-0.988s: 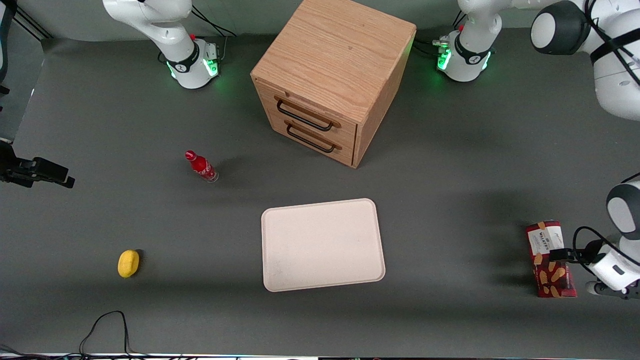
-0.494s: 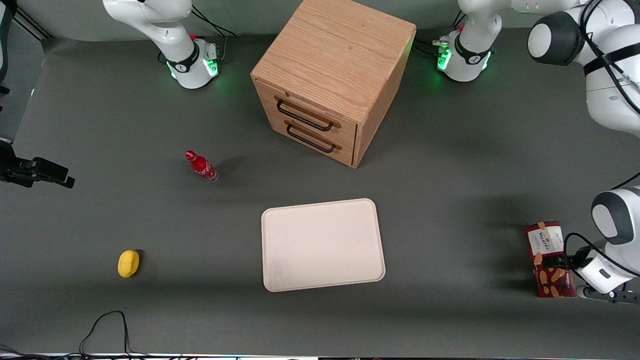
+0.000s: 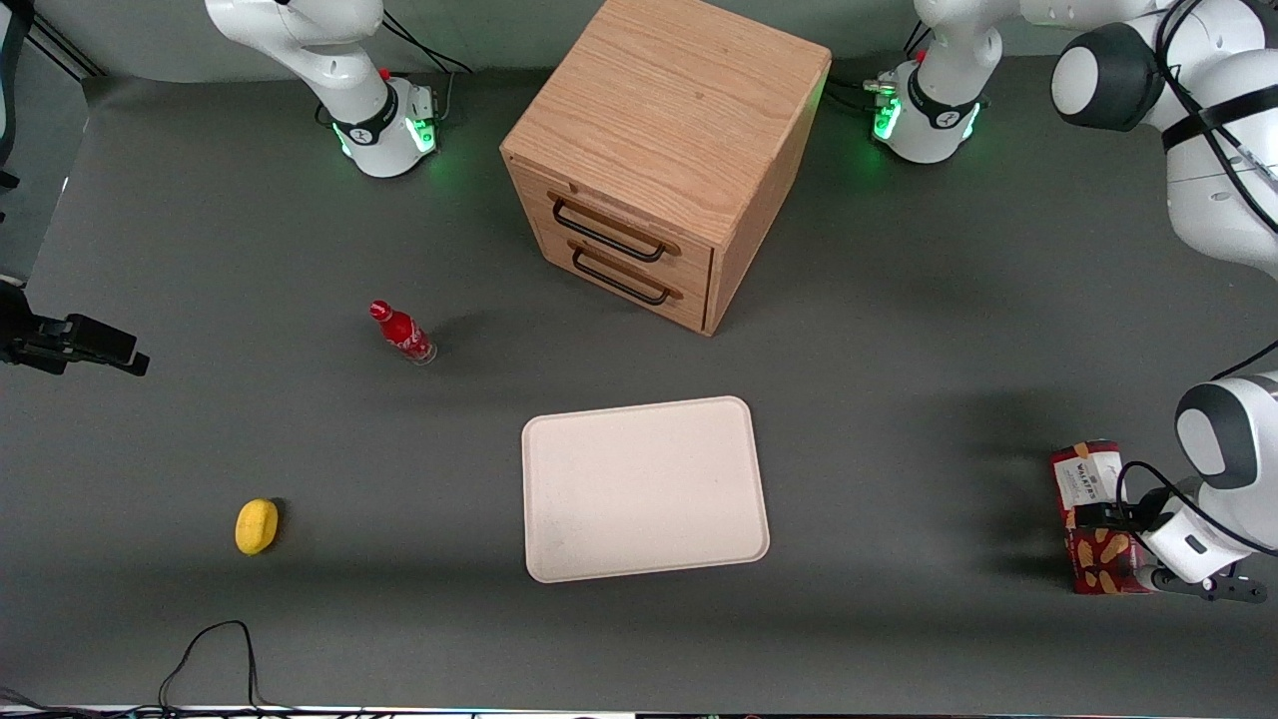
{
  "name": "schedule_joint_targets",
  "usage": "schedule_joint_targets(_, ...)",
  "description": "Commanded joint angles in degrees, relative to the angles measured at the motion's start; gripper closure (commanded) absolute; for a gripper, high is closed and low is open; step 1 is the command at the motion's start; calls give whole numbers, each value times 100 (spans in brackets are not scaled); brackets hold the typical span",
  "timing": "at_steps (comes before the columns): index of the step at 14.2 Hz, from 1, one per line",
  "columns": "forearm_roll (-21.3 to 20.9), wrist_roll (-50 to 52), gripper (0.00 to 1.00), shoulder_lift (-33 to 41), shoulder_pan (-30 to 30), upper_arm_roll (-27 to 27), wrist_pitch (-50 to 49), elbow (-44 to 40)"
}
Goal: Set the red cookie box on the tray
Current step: 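Close the left gripper on the end of the shortbread box, then lift the box with the left gripper and carry it over the white tray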
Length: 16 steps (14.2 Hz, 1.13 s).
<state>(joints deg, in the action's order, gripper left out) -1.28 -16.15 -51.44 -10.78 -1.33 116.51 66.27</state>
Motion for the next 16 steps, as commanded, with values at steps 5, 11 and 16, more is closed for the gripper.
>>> schedule_joint_targets(5,-56,-46,100,117,-12,45,-207,-9)
schedule_joint_targets(11,-22,-28,100,266,-12,71,-479,-88)
schedule_joint_targets(16,-39,-11,100,731,-73,141,-2506,-1290)
